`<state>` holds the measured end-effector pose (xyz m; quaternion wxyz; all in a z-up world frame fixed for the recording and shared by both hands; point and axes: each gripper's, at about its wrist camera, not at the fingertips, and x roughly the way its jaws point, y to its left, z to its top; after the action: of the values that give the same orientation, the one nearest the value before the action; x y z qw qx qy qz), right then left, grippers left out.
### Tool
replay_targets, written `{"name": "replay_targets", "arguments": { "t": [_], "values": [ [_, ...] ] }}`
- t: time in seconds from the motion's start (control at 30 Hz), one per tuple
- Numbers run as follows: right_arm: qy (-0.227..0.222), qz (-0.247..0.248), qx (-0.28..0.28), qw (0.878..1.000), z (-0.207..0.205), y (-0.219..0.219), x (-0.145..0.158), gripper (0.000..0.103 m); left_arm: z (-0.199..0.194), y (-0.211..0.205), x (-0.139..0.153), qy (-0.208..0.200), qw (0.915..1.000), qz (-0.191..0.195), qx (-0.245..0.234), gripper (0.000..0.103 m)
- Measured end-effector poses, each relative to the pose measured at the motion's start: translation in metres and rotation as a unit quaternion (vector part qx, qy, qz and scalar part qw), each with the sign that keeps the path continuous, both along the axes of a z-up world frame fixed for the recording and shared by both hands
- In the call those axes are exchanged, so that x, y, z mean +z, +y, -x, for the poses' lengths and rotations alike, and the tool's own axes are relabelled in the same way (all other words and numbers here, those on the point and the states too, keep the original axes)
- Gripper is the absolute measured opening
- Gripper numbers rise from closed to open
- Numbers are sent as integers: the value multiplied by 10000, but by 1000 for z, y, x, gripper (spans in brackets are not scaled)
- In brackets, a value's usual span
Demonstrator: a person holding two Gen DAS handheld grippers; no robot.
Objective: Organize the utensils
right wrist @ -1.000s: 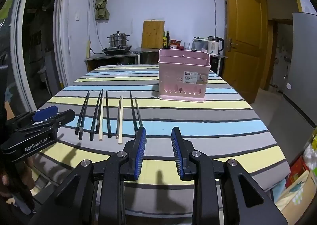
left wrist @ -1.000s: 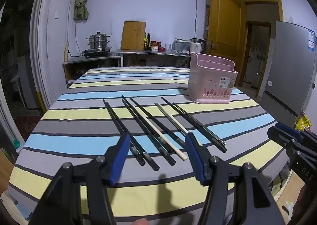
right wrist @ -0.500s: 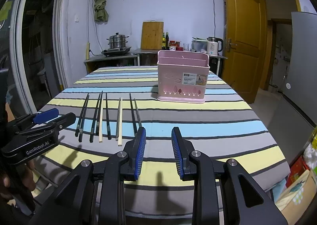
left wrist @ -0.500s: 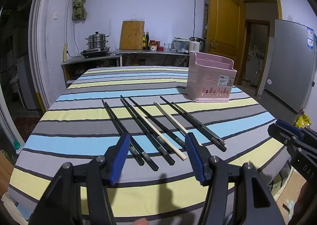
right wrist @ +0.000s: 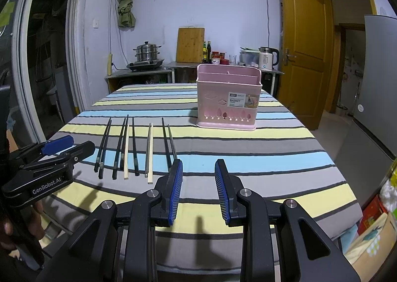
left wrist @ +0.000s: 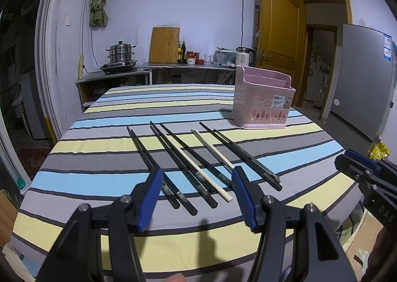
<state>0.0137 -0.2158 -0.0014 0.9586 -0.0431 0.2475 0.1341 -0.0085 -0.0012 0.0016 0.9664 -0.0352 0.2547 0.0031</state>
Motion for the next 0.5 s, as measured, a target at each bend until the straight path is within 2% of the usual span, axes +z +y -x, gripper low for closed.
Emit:
{"name": "replay_targets", "arguments": {
  "t": [0.5],
  "values": [
    [-12,-19,-10,10000,2,-2,2,28,0,-2,3,-1,10000,-6,-25,60]
  ]
}}
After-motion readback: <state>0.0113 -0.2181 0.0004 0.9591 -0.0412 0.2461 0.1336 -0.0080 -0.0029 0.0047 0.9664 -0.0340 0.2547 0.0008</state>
